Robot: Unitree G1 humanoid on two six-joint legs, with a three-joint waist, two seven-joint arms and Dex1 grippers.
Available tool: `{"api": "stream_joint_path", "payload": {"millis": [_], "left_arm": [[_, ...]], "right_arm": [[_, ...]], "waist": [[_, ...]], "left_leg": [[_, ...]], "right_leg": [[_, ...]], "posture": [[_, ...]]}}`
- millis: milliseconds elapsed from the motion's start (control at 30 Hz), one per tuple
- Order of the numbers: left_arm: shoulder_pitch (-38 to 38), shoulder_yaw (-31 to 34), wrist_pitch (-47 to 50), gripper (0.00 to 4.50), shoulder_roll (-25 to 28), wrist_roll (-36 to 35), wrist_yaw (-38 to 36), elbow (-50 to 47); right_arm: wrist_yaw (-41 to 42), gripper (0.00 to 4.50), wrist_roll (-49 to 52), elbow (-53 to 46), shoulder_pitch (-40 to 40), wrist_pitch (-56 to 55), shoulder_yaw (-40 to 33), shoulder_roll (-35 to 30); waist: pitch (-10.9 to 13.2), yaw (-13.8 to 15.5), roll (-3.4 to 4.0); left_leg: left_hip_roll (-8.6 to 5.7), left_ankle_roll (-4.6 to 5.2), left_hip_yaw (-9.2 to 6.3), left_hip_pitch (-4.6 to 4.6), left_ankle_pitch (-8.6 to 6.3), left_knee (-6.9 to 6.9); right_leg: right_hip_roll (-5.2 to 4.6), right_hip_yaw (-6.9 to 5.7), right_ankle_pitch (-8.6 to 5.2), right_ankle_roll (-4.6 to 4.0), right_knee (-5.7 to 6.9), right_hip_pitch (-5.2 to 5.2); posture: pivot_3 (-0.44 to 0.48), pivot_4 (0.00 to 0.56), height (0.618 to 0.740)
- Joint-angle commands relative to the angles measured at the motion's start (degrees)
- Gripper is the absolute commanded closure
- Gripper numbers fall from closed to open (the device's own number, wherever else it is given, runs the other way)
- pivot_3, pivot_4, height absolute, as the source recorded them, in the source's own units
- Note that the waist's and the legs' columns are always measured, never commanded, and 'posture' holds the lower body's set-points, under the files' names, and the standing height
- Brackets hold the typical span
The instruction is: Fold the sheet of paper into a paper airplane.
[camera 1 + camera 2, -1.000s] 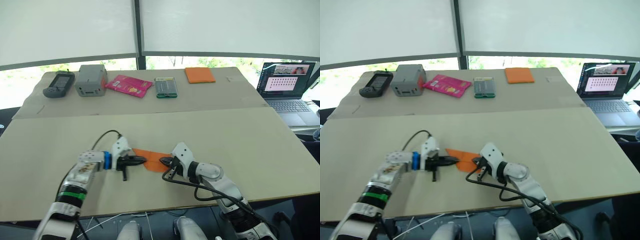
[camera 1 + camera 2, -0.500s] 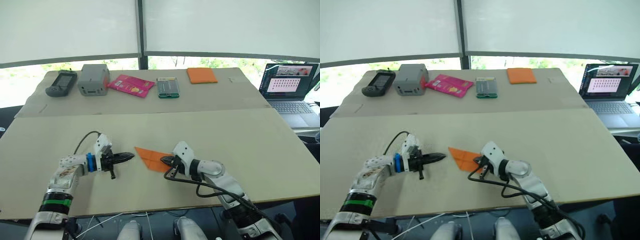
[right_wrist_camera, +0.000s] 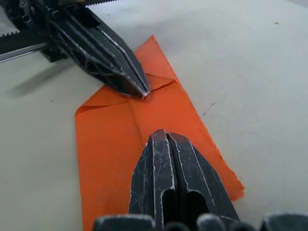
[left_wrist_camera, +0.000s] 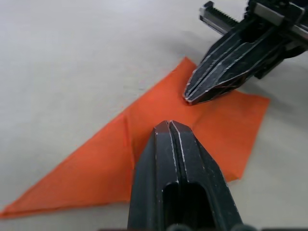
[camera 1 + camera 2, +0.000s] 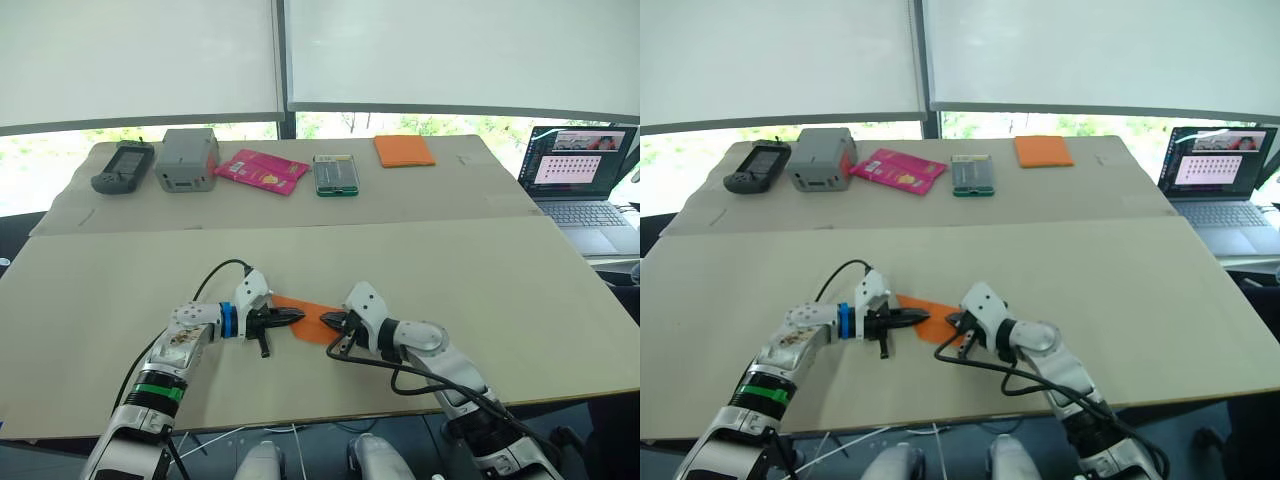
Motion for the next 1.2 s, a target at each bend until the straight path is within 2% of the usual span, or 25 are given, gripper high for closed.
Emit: {"api": "stream_joint_path", "payload": {"millis": [33,200,367,500,700,833,900,933,1000,1100,1133,1200], "left_arm": [[0.7,3.3,0.2,4.5,4.1,1.1,1.6,3.5],[4.2,5.9,2.4,4.5,7.0,-1.9,-0.7,0.6],[5.8,9.2,5.6,4.5,5.4,-8.4,-1.7,-6.9],[7.5,10.2,8.7,4.5,6.3,-11.3,-2.7,-12.8],[10.3,8.4,8.4,4.5,11.7,-6.8,-2.2,-16.4],[11.5,10.0,11.6,4.5,14.0,-8.1,-1.9,-19.0],[11.9,10.4,12.0,4.5,14.2,-8.4,-1.6,-19.7],[12.2,10.8,12.3,4.09,14.3,-8.6,-1.3,-20.2],[12.4,11.3,12.5,3.72,14.2,-8.7,-0.7,-20.7],[13.0,11.8,12.1,2.68,14.2,-8.2,1.1,-21.7],[13.3,11.9,12.4,2.36,14.3,-8.3,1.3,-22.1],[14.1,12.0,13.1,2.36,14.8,-8.7,1.4,-23.2]], "right_arm": [[-0.2,4.47,-0.9,1.6,1.8,3.0,0.2,-1.2],[0.0,4.47,-1.0,2.2,1.4,2.5,0.1,-1.2],[1.0,4.47,0.9,1.8,0.8,0.6,-1.4,-0.6],[2.9,4.47,3.7,-2.2,0.4,0.3,-4.5,-2.3],[7.9,4.47,11.4,-9.4,-0.3,3.4,-10.3,-6.7],[10.5,3.25,16.3,-10.8,-2.2,11.1,-14.3,-11.5],[10.0,2.55,17.2,-10.0,-2.9,13.0,-14.8,-11.9],[9.0,2.08,18.1,-9.0,-3.7,14.9,-15.4,-11.2],[8.1,1.52,19.9,-7.6,-4.8,18.1,-16.3,-10.2],[8.6,0.51,25.9,-5.3,-6.1,27.6,-16.9,-7.7],[8.9,0.45,26.1,-4.3,-6.5,28.7,-16.0,-7.3],[8.0,0.45,27.1,-2.0,-7.6,30.1,-16.5,-5.4]], "waist": [[0.0,-0.1,0.0],[0.0,-0.3,0.03],[0.0,-0.2,0.01],[0.0,0.0,0.0],[0.1,-0.3,0.07],[0.2,-0.1,0.03],[0.2,0.1,0.03],[0.2,0.1,0.03],[0.2,0.0,0.03],[0.2,0.0,0.03],[0.2,-0.1,0.03],[0.2,-0.1,0.03]], "left_leg": [[0.01,0.0,0.0,0.01,0.0,0.0],[0.06,0.01,0.01,0.03,-0.01,-0.06],[0.06,0.01,0.01,0.02,-0.01,-0.06],[0.05,0.0,0.0,-0.11,0.0,-0.06],[0.05,0.05,0.02,-0.23,-0.04,-0.06],[0.05,0.05,-0.01,-0.31,-0.04,-0.06],[0.05,0.05,0.0,-0.31,-0.04,-0.06],[0.05,0.05,-0.01,-0.32,-0.04,-0.06],[0.06,0.06,0.0,-0.35,-0.04,-0.06],[0.07,0.06,0.0,-0.47,-0.04,-0.06],[0.06,0.06,0.0,-0.48,-0.04,-0.06],[0.06,0.06,-0.01,-0.5,-0.04,-0.06]], "right_leg": [[0.01,0.0,0.0,0.0,0.0,0.0],[0.02,-0.01,-0.03,-0.04,0.0,-0.03],[-0.01,-0.01,-0.03,-0.05,0.0,-0.04],[-0.01,-0.03,-0.02,-0.04,0.0,-0.14],[0.0,0.0,-0.03,-0.03,-0.05,-0.25],[-0.01,-0.03,-0.03,-0.04,-0.06,-0.3],[-0.04,-0.05,-0.04,-0.05,-0.09,-0.3],[-0.03,-0.06,-0.05,-0.06,-0.11,-0.3],[-0.02,-0.06,-0.05,-0.06,-0.1,-0.32],[-0.02,-0.05,-0.04,-0.06,-0.07,-0.44],[-0.02,-0.05,-0.04,-0.06,-0.07,-0.46],[-0.02,-0.05,-0.03,-0.06,-0.08,-0.46]], "posture": [[0.0,0.15,0.74],[0.0,0.15,0.74],[0.0,0.15,0.74],[0.0,0.15,0.74],[0.0,0.15,0.74],[0.0,0.15,0.74],[0.0,0.15,0.74],[0.0,0.15,0.74],[0.0,0.15,0.74],[0.0,0.15,0.74],[0.0,0.15,0.74],[0.0,0.15,0.74]]}}
